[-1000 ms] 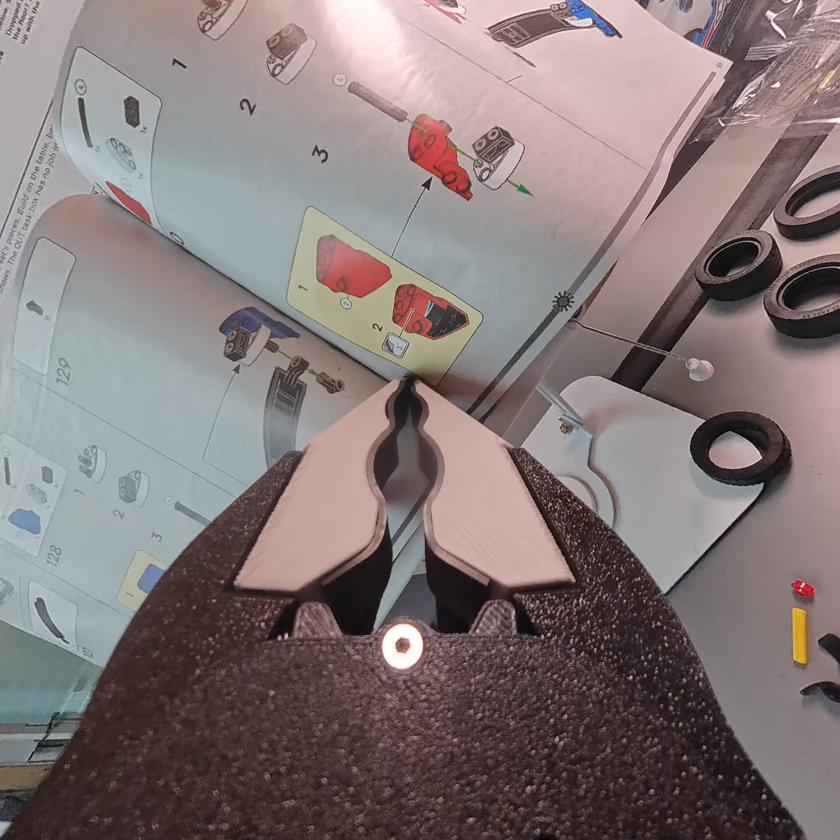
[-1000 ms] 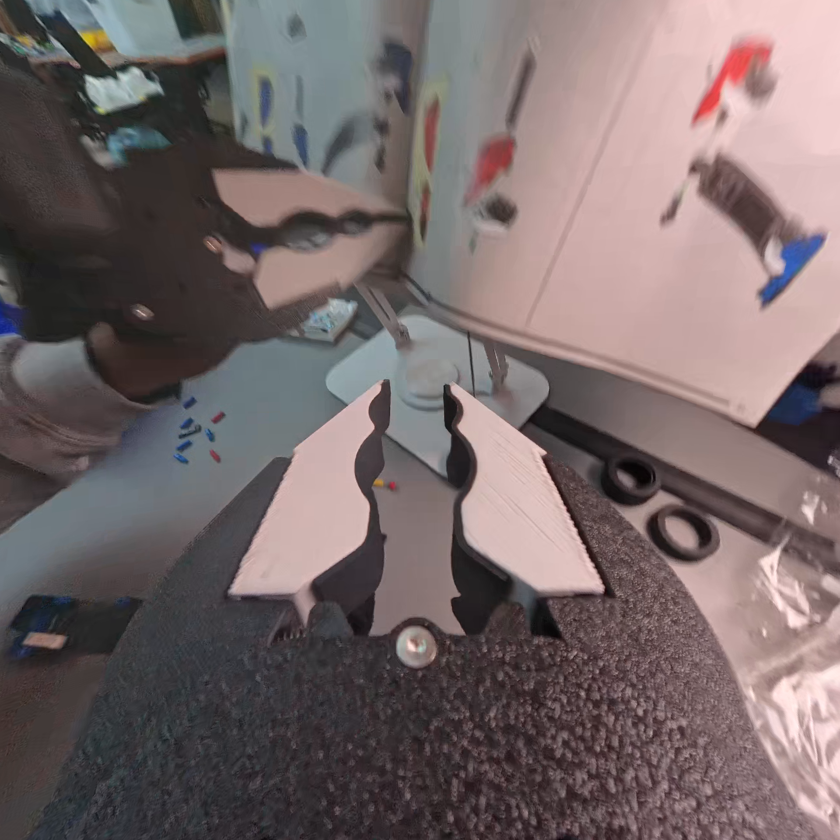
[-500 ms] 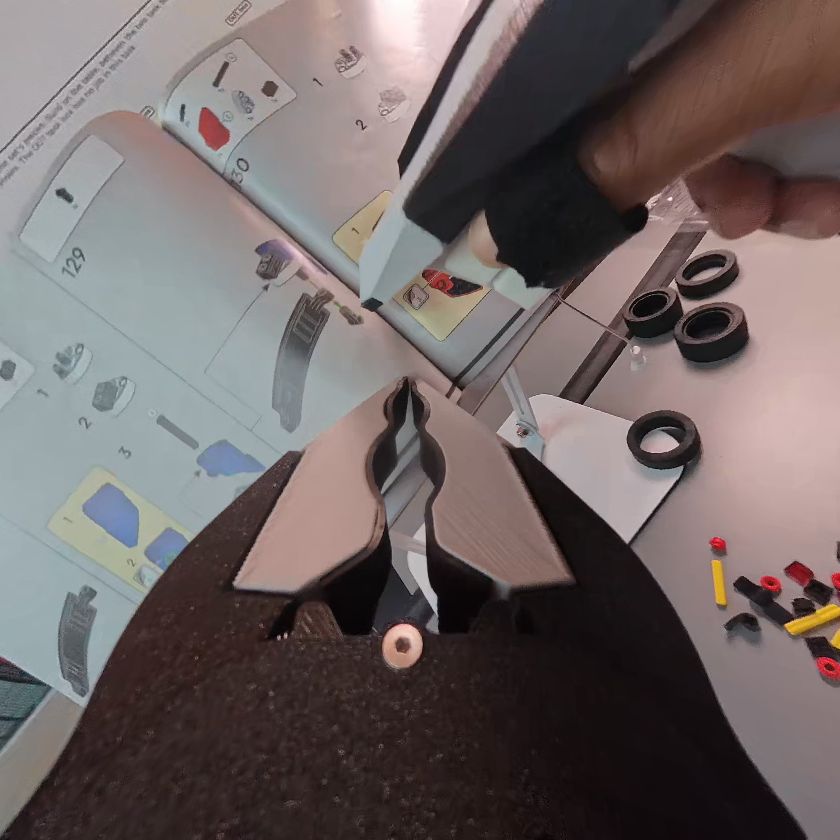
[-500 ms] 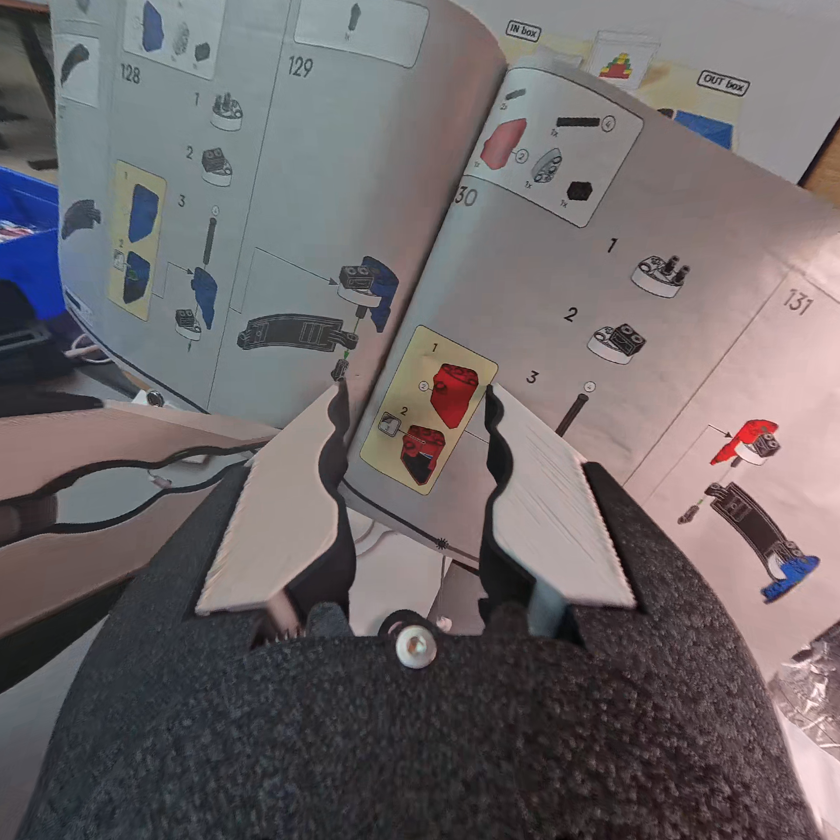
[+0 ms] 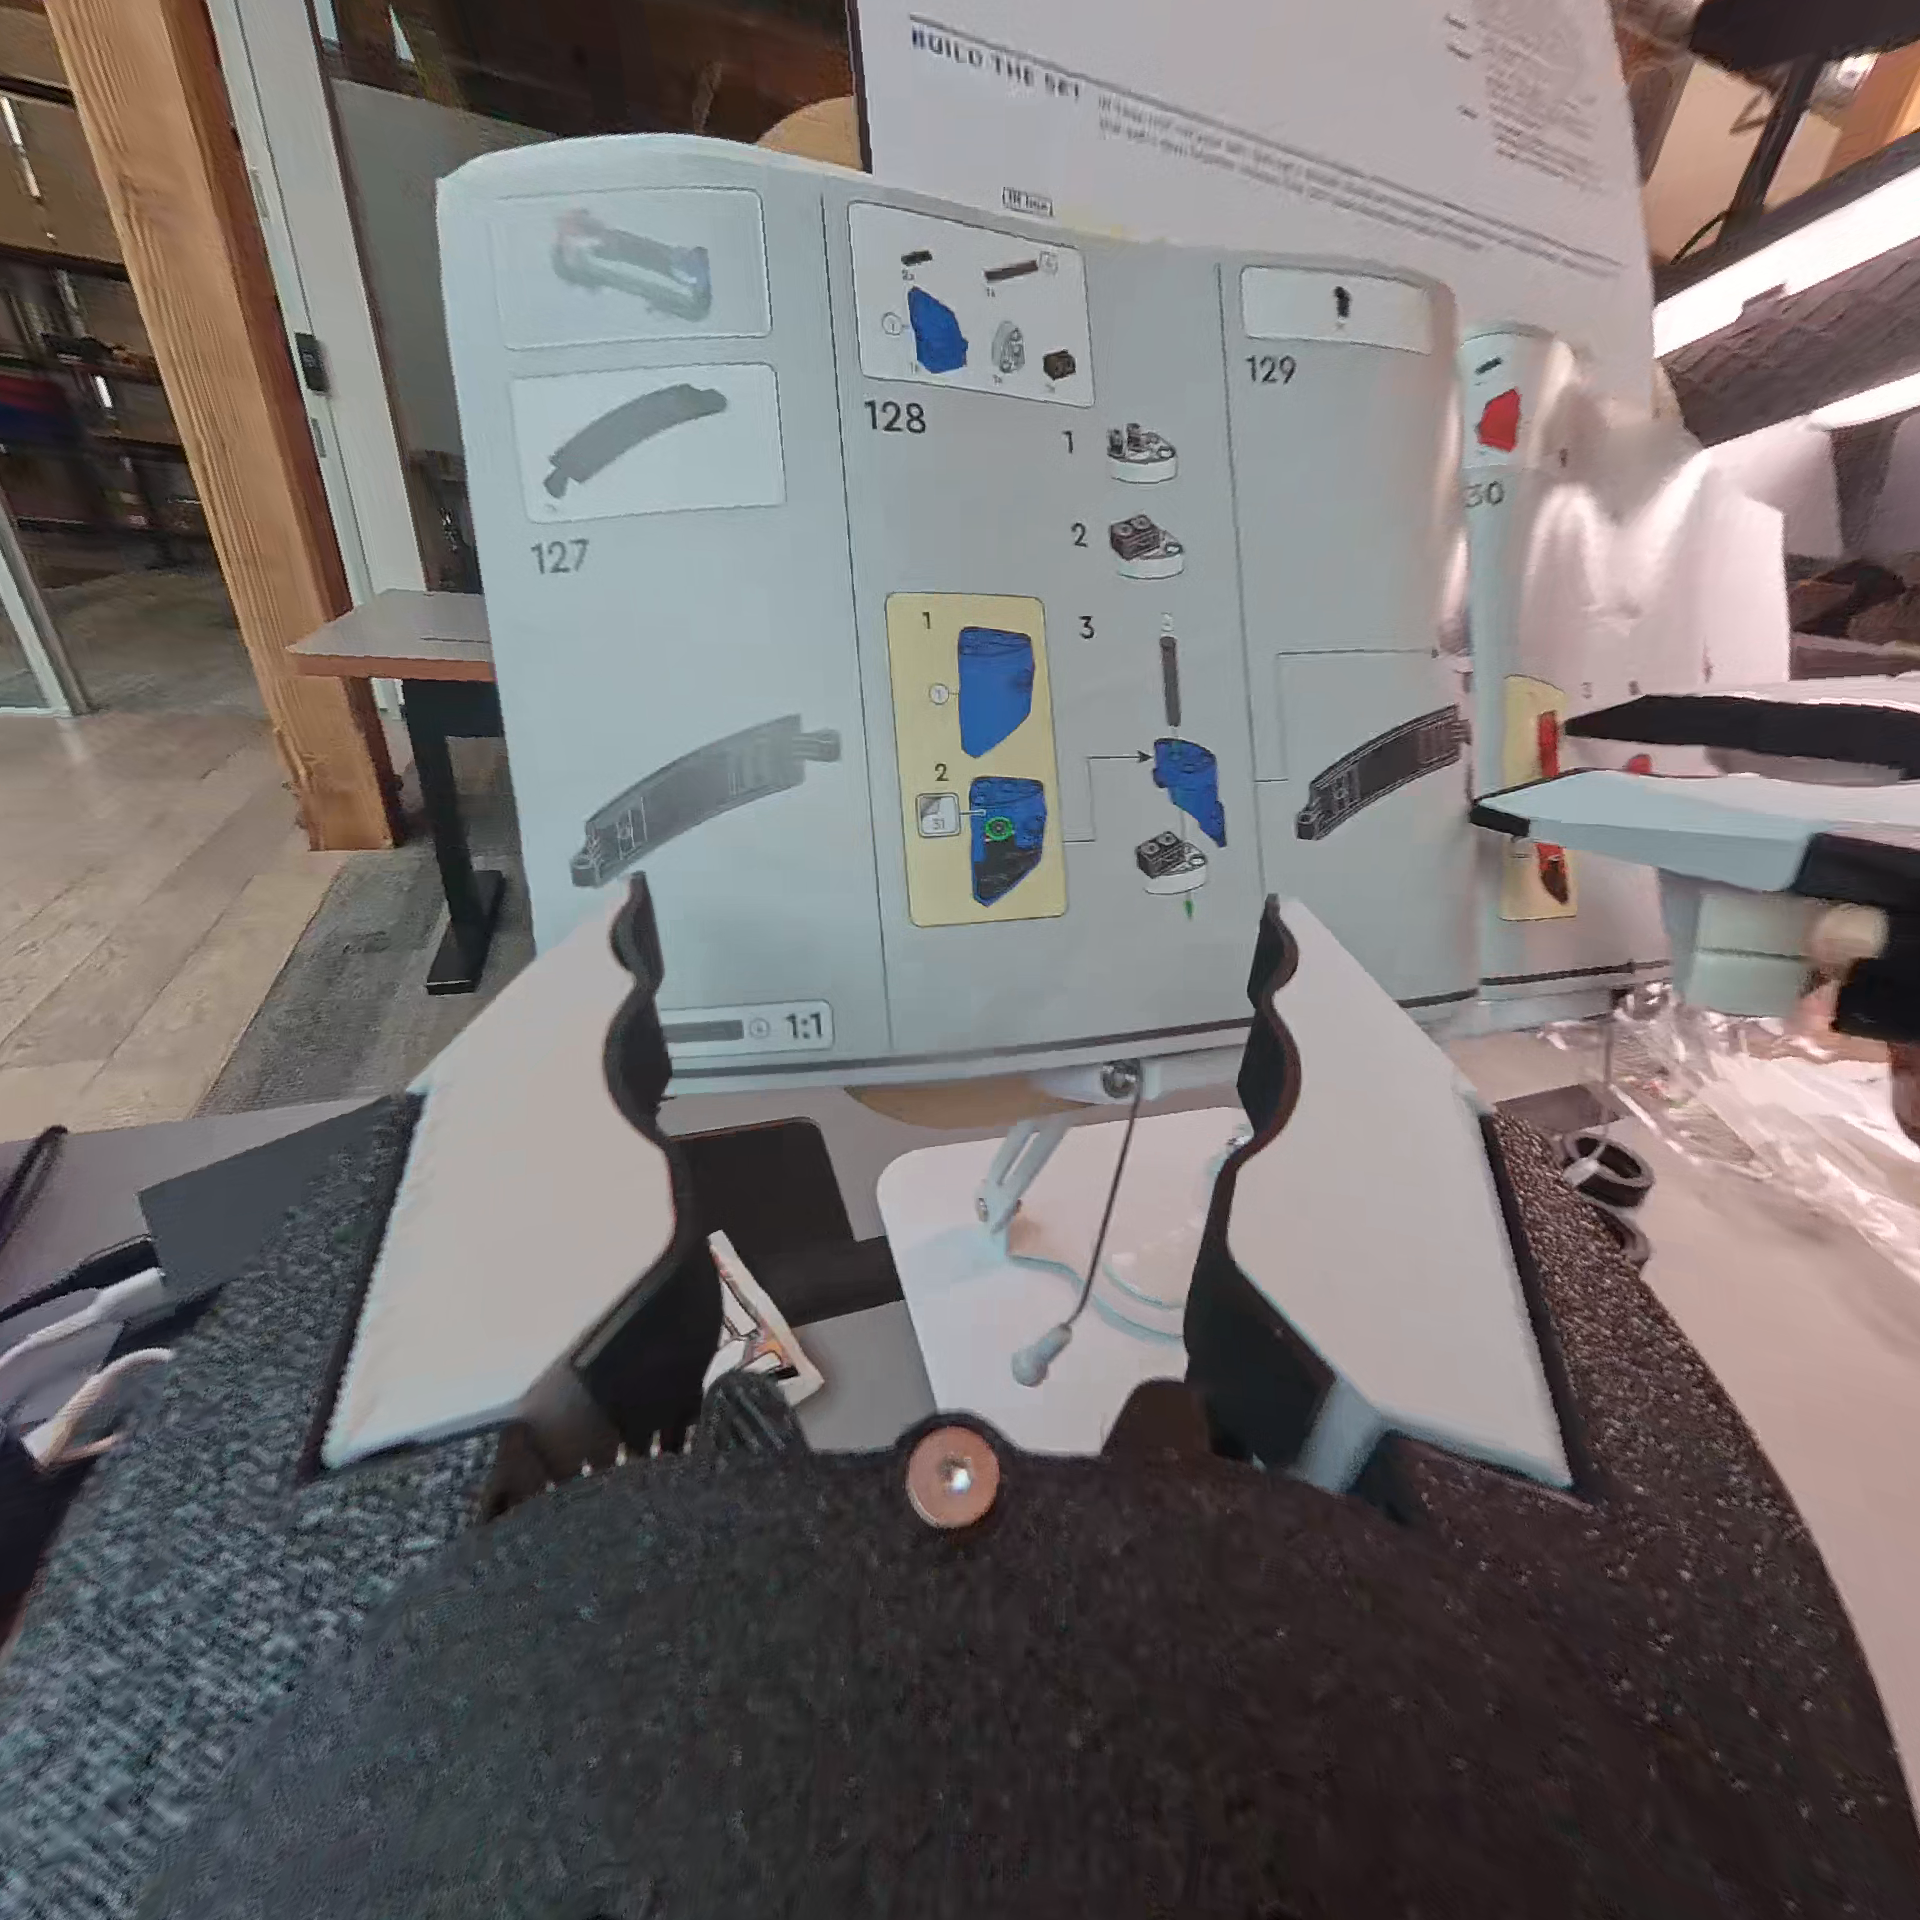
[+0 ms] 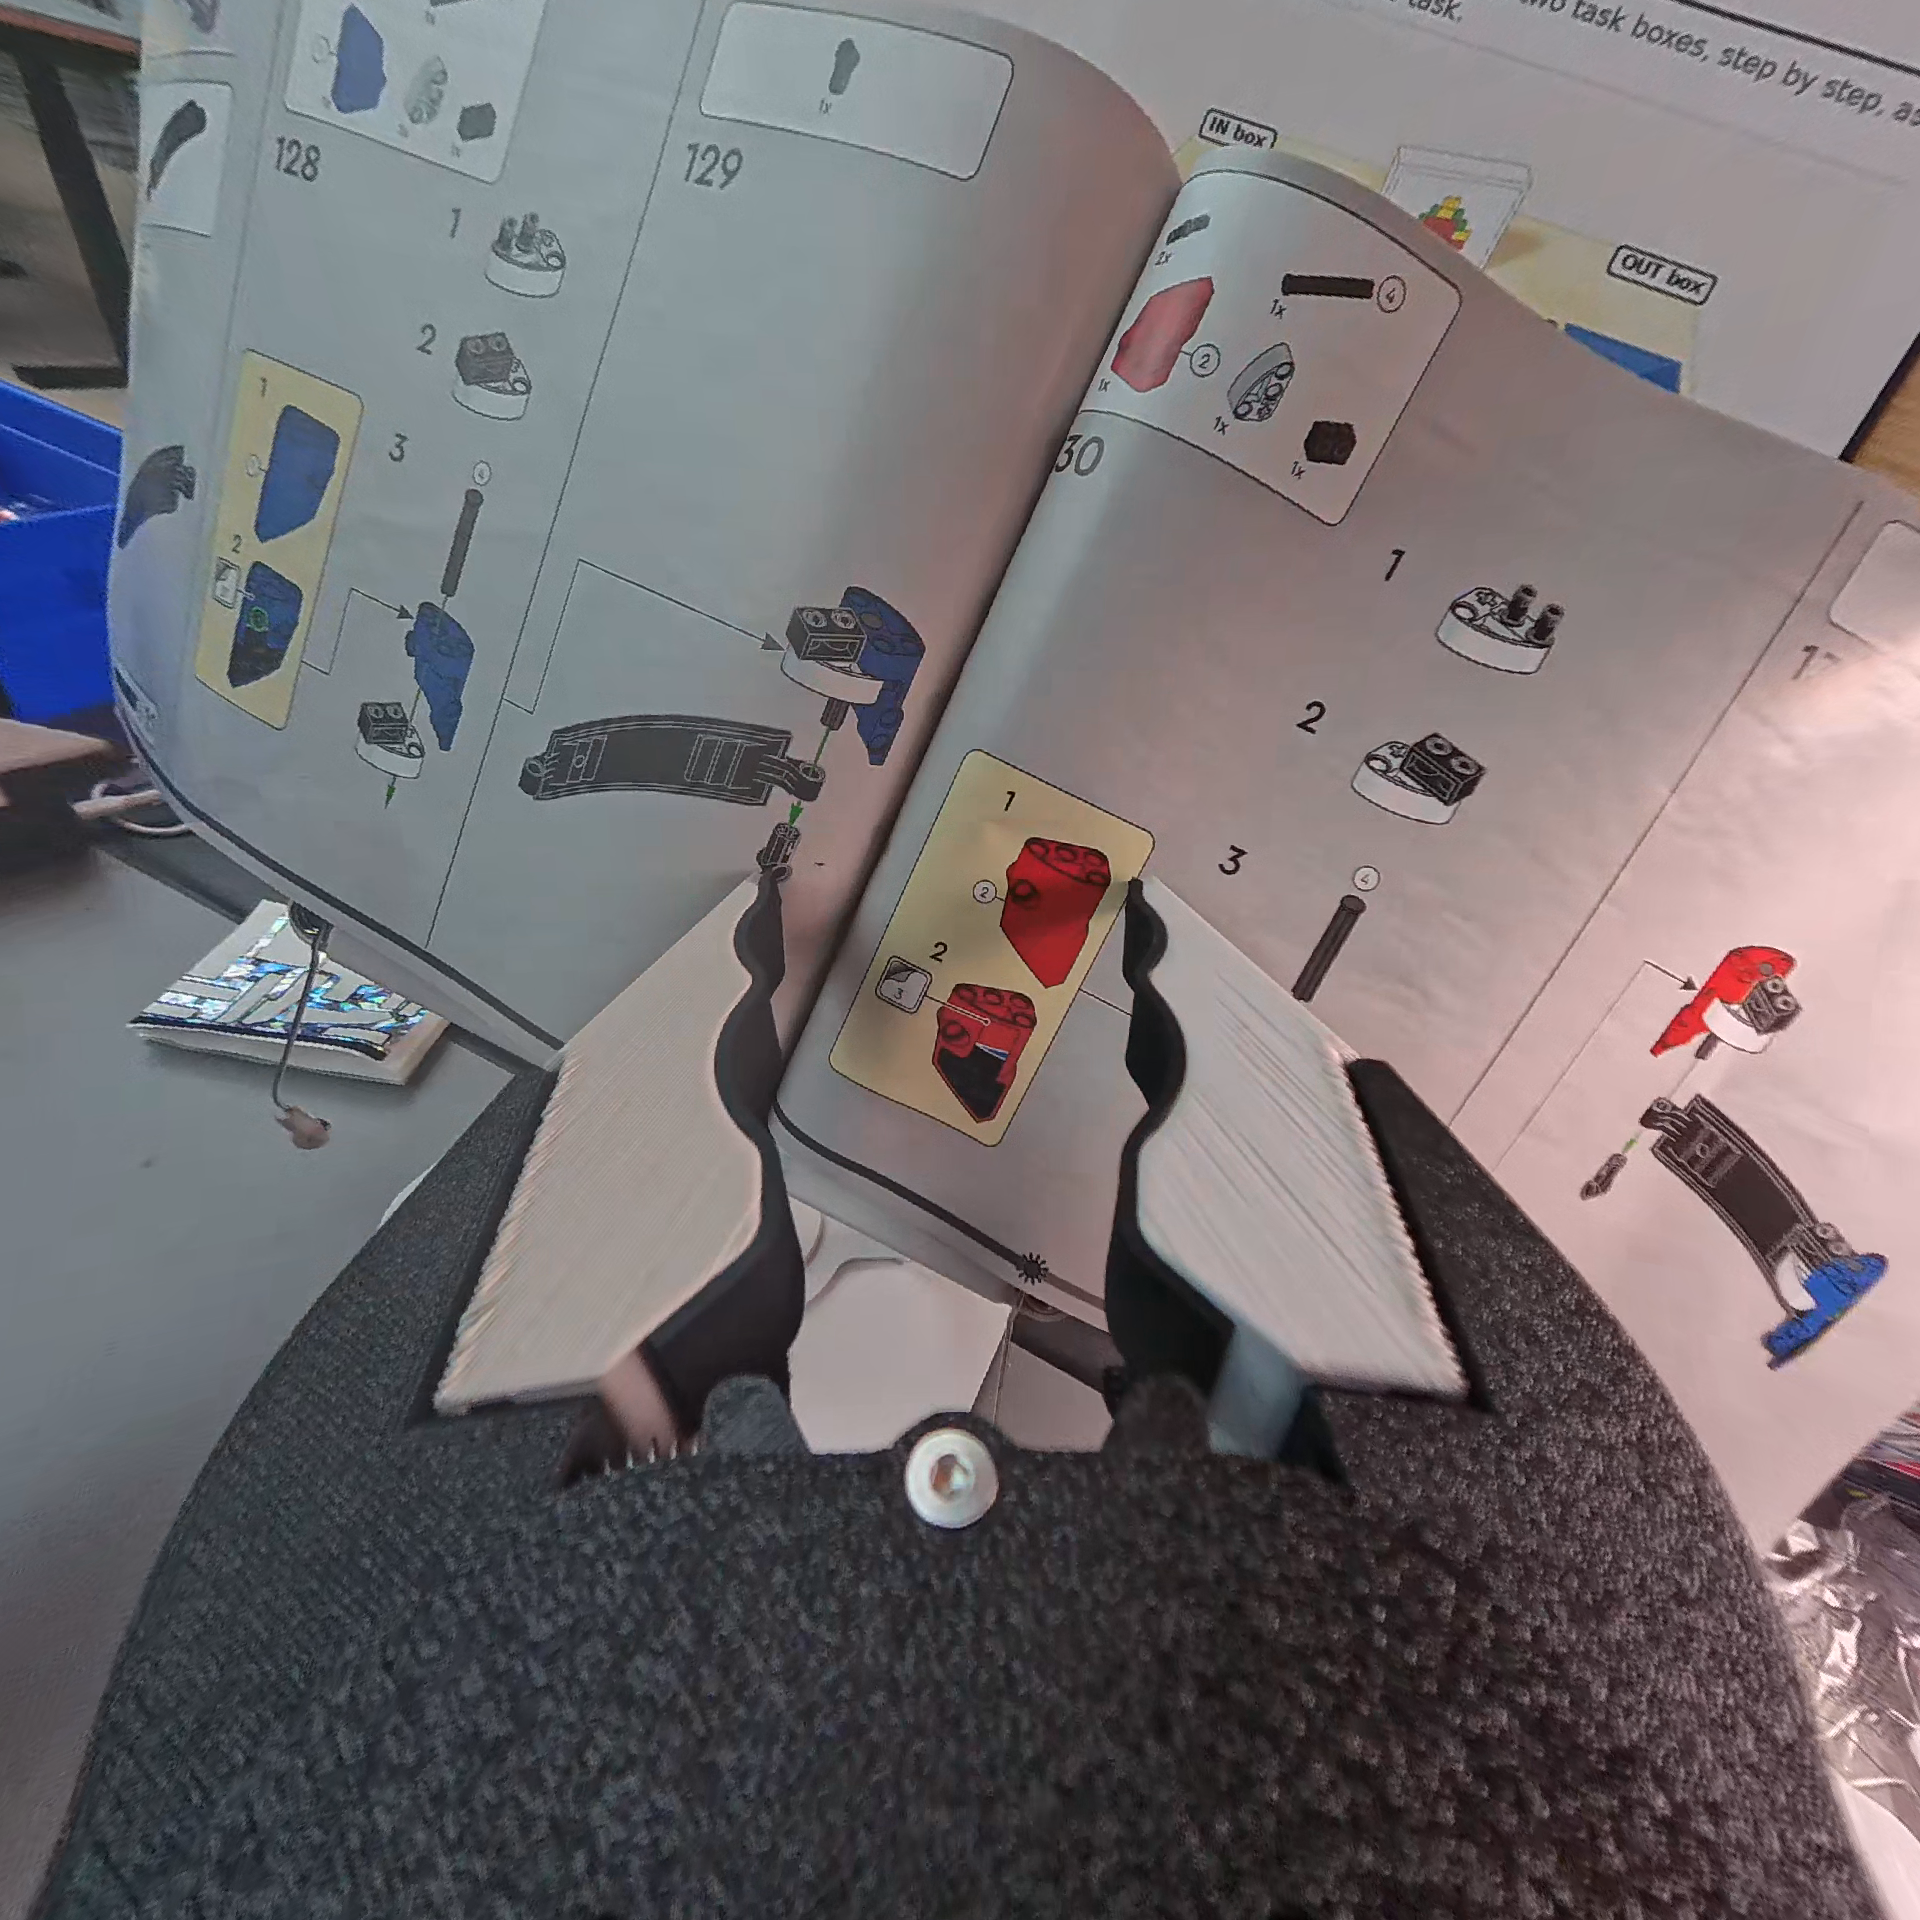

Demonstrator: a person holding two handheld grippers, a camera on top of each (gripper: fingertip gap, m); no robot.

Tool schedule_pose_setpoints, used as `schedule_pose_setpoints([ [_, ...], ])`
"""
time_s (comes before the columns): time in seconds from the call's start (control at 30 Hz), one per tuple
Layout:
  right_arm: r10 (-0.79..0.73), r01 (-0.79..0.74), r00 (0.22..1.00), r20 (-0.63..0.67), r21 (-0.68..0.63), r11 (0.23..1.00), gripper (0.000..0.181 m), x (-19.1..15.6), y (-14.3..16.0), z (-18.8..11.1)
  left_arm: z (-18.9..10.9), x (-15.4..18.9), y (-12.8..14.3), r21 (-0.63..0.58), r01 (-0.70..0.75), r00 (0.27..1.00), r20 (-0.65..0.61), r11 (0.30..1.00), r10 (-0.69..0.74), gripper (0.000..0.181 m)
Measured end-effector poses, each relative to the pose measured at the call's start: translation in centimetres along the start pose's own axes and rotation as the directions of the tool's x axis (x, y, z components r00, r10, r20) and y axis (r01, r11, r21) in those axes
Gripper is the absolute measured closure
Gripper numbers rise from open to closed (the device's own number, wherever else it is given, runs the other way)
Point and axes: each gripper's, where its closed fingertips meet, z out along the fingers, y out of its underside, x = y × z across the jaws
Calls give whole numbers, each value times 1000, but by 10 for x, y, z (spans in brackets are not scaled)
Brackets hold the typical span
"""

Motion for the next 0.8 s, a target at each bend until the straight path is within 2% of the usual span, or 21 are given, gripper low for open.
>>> schedule_pose_setpoints([
  [0.07,3,-3,1000,3,0,1000,115,0,0,-1,17,-2,11,-72,-53,999,3,996,53,65],
  [0.13,11,-11,1000,10,2,1000,116,0,0,-2,27,0,21,-112,-94,995,23,989,97,77],
  [0.2,10,-10,1000,16,2,1000,116,1,1,-3,28,1,19,-91,-116,990,75,989,123,86],
  [0.23,11,-11,1000,21,3,1000,116,1,1,-3,26,2,17,-68,-106,989,98,992,113,96],
  [0.3,13,-13,999,34,5,1000,116,1,2,-4,19,5,7,5,-86,990,109,996,85,138],
  [0.47,6,-7,999,46,5,1000,116,1,2,-4,13,24,5,13,-60,997,44,998,60,167],
  [0.67,40,-42,995,97,20,999,115,1,1,-6,-3,75,-28,141,-68,993,-83,988,80,171],
  [0.8,79,-87,982,172,38,996,115,1,-1,-10,-3,116,-31,145,-77,977,-186,986,104,169],
])
